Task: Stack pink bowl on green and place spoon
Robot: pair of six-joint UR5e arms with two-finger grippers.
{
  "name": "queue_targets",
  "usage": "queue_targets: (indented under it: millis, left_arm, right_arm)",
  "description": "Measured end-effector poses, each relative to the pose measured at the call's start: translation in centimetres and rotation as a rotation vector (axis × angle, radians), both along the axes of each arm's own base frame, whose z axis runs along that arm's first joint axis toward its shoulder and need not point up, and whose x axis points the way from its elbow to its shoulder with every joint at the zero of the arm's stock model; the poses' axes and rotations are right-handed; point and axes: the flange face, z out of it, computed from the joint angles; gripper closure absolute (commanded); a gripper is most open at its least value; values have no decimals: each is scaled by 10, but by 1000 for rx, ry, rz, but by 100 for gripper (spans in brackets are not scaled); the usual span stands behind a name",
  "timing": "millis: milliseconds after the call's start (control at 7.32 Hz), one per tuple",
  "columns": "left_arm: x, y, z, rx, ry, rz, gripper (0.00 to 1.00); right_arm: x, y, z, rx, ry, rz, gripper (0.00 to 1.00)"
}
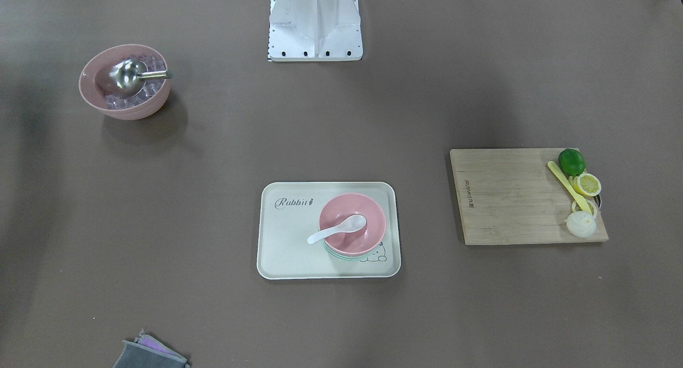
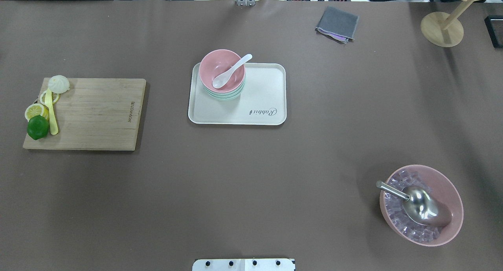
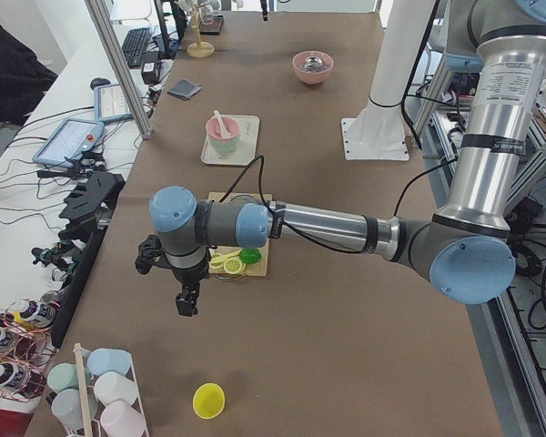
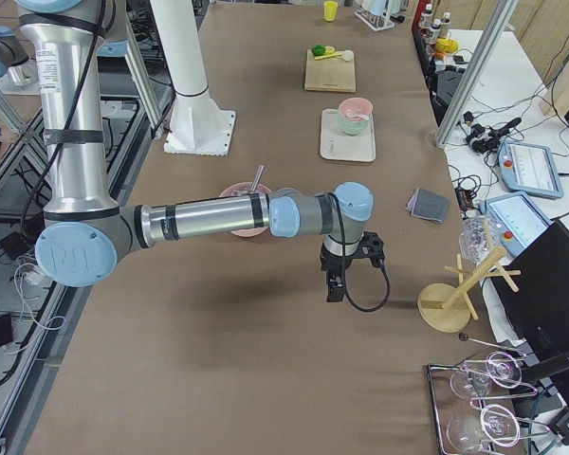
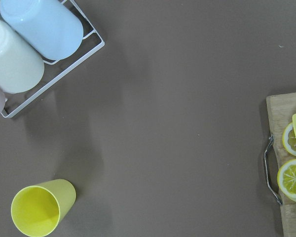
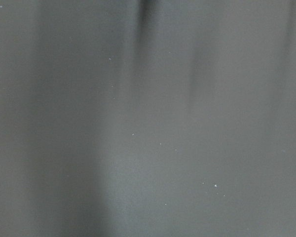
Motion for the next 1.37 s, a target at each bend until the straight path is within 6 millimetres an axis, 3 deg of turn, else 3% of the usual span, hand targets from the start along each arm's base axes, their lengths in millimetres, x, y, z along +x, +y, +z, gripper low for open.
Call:
queue_targets:
  millis: [683, 1366]
  left_arm:
    - [10, 8, 25, 81, -3, 8, 2]
    - [11, 5, 21, 104, -6, 9, 2]
  right_arm:
    - [13, 9, 8, -23, -23, 26, 0]
    - [18, 8, 5, -22, -40, 39, 0]
